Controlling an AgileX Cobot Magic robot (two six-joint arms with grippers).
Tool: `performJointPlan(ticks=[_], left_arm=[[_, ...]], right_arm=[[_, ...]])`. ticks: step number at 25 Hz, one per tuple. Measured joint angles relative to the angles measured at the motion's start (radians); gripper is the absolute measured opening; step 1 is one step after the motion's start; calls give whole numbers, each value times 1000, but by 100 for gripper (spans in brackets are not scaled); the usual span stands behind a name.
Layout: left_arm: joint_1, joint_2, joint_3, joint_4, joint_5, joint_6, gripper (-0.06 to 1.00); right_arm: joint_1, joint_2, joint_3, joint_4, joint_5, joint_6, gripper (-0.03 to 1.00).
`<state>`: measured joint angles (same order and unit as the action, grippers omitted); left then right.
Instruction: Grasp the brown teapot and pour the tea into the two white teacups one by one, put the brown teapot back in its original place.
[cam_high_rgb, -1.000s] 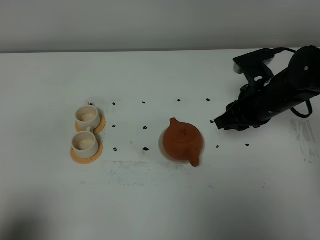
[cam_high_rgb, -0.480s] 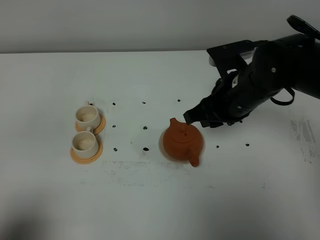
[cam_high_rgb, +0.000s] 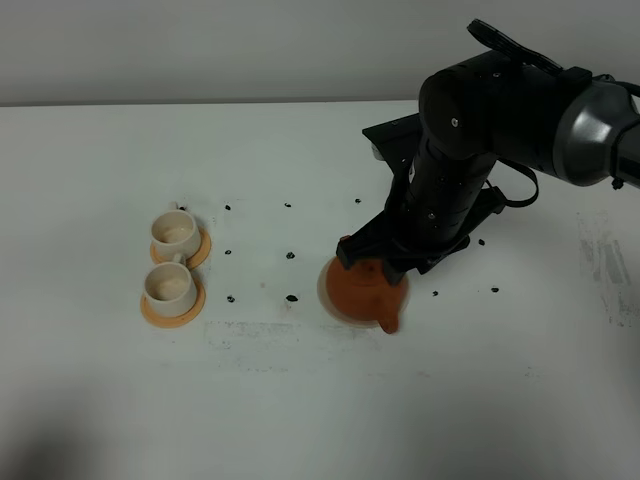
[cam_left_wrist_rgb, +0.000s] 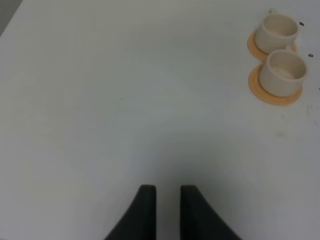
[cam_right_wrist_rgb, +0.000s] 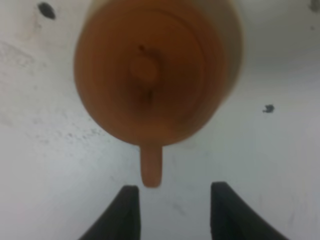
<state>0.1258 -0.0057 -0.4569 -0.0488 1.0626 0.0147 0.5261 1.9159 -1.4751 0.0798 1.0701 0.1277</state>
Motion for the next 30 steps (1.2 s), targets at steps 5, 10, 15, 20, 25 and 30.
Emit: performJointPlan(ticks=[5, 10, 15, 20, 25, 30], left_arm=[[0, 0, 0, 0, 0, 0, 11], [0, 0, 0, 0, 0, 0, 11], [0, 0, 0, 0, 0, 0, 11], [0, 0, 0, 0, 0, 0, 11], [0, 0, 0, 0, 0, 0, 11], [0, 0, 0, 0, 0, 0, 11]], right_arm=[[24, 0, -7, -1, -37, -3, 33], [34, 0, 4, -5, -88, 7, 33], [41, -22, 67, -19, -150, 22, 33], [44, -36, 90, -20, -164, 32, 33], [44, -30, 96, -22, -172, 35, 33], [44, -17, 98, -24, -172, 35, 33]])
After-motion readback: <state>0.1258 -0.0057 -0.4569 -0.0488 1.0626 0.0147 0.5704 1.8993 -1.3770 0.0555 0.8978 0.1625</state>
